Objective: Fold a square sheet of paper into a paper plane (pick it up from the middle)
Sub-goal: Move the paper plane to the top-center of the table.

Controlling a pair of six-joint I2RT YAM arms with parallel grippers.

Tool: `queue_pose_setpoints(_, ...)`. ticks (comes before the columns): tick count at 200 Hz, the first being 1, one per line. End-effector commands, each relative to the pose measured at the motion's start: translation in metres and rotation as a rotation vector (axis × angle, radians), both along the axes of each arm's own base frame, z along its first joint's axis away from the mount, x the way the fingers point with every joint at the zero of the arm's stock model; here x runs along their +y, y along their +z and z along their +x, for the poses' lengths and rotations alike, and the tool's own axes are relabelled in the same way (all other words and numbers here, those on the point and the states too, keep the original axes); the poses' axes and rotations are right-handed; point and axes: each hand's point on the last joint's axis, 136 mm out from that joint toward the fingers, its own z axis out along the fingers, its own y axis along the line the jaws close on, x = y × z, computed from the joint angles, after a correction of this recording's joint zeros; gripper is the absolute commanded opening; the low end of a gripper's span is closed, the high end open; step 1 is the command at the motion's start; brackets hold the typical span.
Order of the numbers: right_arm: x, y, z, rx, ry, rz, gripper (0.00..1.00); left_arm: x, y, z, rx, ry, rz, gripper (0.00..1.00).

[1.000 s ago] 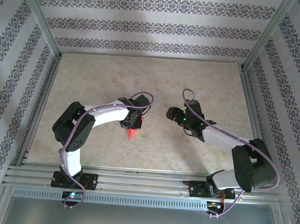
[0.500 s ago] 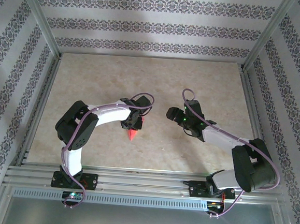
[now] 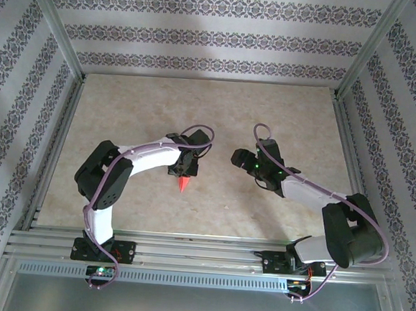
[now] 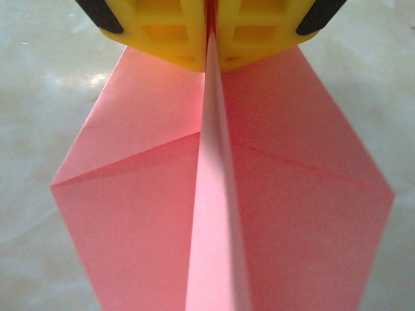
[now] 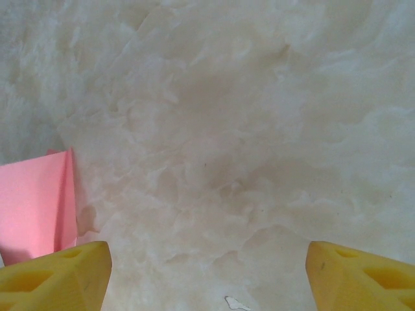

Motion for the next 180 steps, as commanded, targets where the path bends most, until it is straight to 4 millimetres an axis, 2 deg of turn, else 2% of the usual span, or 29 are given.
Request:
queue_pose_setpoints(1, -0.01, 0.006, 0.001, -0.026, -0.032, -0.008, 0.8, 0.0, 0.036, 0.019, -0.089, -0.016, 0.002, 0.1)
queue_pose_setpoints(44, -0.022, 0.014, 0.001, -0.064, -0.05, -0.041, 0.86, -0.007, 0.043, 0.076, -0.148, -0.031, 0.013, 0.1)
queue_pose_setpoints(78, -0.028, 0.019, 0.0, -0.077, -0.064, -0.047, 0.88, -0.006, 0.039, 0.129, -0.184, 0.0, 0.009, 0.09)
queue_pose_setpoints(114, -0.03, 0.02, 0.0, -0.076, -0.063, -0.036, 0.88, -0.002, 0.033, 0.172, -0.193, 0.022, -0.013, 0.09)
queue_pose_setpoints(146, -0.03, 0.021, -0.001, -0.074, -0.063, -0.031, 0.89, 0.003, 0.016, 0.196, -0.162, 0.038, -0.011, 0.09)
queue_pose_setpoints(180, -0.032, 0.019, -0.002, -0.067, -0.07, -0.031, 0.89, 0.003, 0.0, 0.201, -0.115, 0.043, -0.018, 0.09)
